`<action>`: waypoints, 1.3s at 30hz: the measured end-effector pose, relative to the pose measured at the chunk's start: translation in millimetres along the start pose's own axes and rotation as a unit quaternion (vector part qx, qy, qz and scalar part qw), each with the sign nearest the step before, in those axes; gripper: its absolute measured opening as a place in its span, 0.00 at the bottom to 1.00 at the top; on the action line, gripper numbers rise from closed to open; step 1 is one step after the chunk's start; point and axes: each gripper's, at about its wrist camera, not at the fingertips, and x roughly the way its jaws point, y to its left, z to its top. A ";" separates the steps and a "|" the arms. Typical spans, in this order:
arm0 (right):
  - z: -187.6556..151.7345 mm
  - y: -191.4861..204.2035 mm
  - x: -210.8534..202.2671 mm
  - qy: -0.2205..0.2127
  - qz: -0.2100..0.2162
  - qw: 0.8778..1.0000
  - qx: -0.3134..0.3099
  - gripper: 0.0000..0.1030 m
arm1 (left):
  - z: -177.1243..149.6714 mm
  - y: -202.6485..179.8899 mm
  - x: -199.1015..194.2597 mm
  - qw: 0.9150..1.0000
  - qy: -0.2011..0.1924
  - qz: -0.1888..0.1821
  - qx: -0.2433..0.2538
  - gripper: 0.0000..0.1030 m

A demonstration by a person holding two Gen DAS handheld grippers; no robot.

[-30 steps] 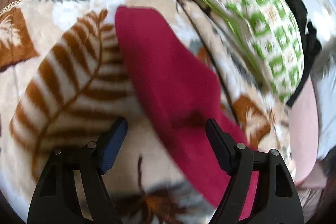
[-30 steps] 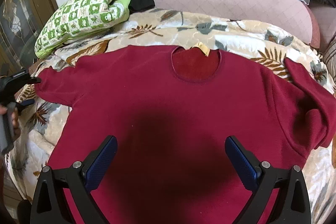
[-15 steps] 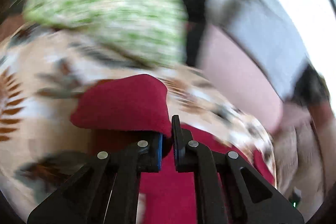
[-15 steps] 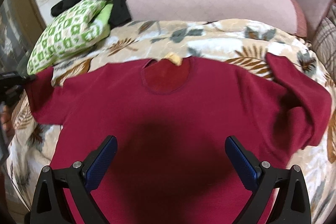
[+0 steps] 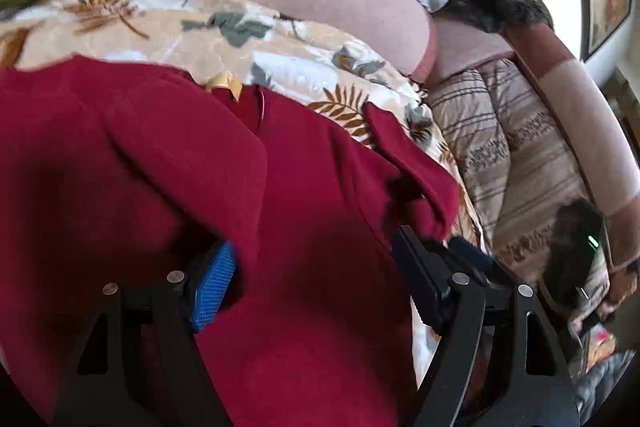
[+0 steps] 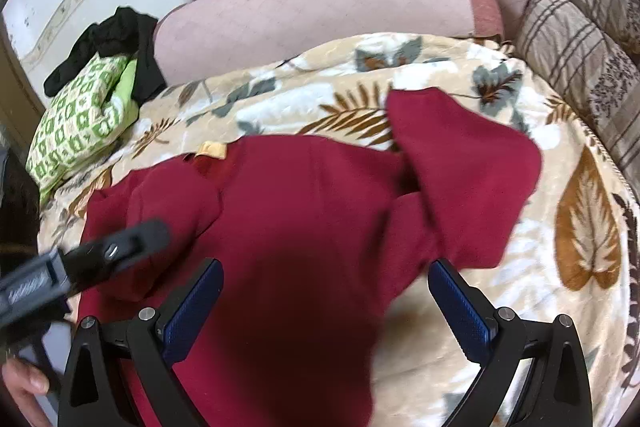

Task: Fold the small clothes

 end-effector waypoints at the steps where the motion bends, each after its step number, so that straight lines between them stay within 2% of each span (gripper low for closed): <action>1: 2.0 -1.2 0.4 -0.001 0.002 1.000 0.003 0.99 | 0.2 -0.4 -17.3 1.000 -0.009 0.004 0.014 0.76; 2: 3.5 -1.7 0.2 -0.002 0.006 1.000 0.005 0.99 | -1.5 0.9 -29.3 0.999 -0.018 0.014 0.027 0.76; 6: 6.6 12.5 4.7 -0.006 0.027 1.000 -0.007 0.99 | -5.4 28.2 -72.2 0.991 -0.060 0.109 0.049 0.76; 8: 11.8 31.5 12.1 -0.009 0.037 0.999 -0.034 0.99 | -5.8 51.7 -80.8 0.984 -0.065 0.161 0.039 0.76; 10: 17.5 53.4 19.3 -0.013 0.035 0.997 -0.068 0.99 | -8.6 76.5 -84.6 0.979 -0.059 0.195 0.013 0.76; 12: 22.5 77.0 24.8 -0.020 0.036 0.994 -0.099 0.99 | -11.9 97.5 -85.1 0.976 -0.058 0.211 -0.008 0.76; 16: 17.7 141.6 43.1 -0.014 0.071 0.981 -0.182 0.99 | -17.8 118.3 -68.7 0.970 -0.042 0.238 -0.023 0.76; 18: 11.0 166.4 59.2 -0.005 0.061 0.974 -0.217 0.99 | -22.7 122.2 -57.1 0.967 -0.029 0.252 -0.026 0.76; 19: 6.8 179.1 75.2 0.008 0.056 0.970 -0.235 0.92 | -24.5 120.0 -55.3 0.964 -0.033 0.261 -0.020 0.76; 20: 5.8 183.9 86.4 0.022 0.058 0.968 -0.243 0.59 | -26.3 116.6 -53.6 0.962 -0.036 0.269 -0.011 0.76; 22: 9.1 176.9 104.5 0.055 0.049 0.968 -0.238 0.14 | -27.9 115.0 -52.6 0.962 -0.033 0.272 -0.006 0.76; 25: 20.9 132.3 79.5 0.028 0.071 0.985 -0.157 0.14 | -30.0 115.9 -55.5 0.964 -0.035 0.265 -0.008 0.76; 27: 17.4 91.4 56.3 0.010 0.054 0.991 -0.125 0.14 | -30.6 116.0 -55.9 0.963 -0.036 0.266 -0.011 0.76; 30: 8.4 46.4 46.5 0.015 0.047 0.996 -0.072 0.15 | -30.2 113.1 -53.6 0.962 -0.039 0.270 -0.014 0.76; 31: 5.4 30.0 52.3 0.030 0.057 0.997 -0.044 0.20 | -30.0 111.4 -51.9 0.961 -0.039 0.273 -0.014 0.76; 32: 3.0 21.3 56.8 0.040 0.063 0.997 -0.027 0.36 | -29.9 110.1 -50.7 0.960 -0.038 0.276 -0.012 0.76; 34: -0.2 9.8 62.0 0.045 0.086 0.995 0.008 0.53 | -29.8 107.2 -49.2 0.959 -0.036 0.281 -0.007 0.76; 35: -0.7 7.0 63.5 0.040 0.108 0.993 0.023 0.54 | -29.8 106.4 -48.8 0.958 -0.034 0.283 -0.005 0.76; 39: 7.3 7.4 69.8 0.030 0.136 0.989 0.051 0.53 | -27.9 104.7 -50.1 0.959 -0.036 0.281 -0.012 0.76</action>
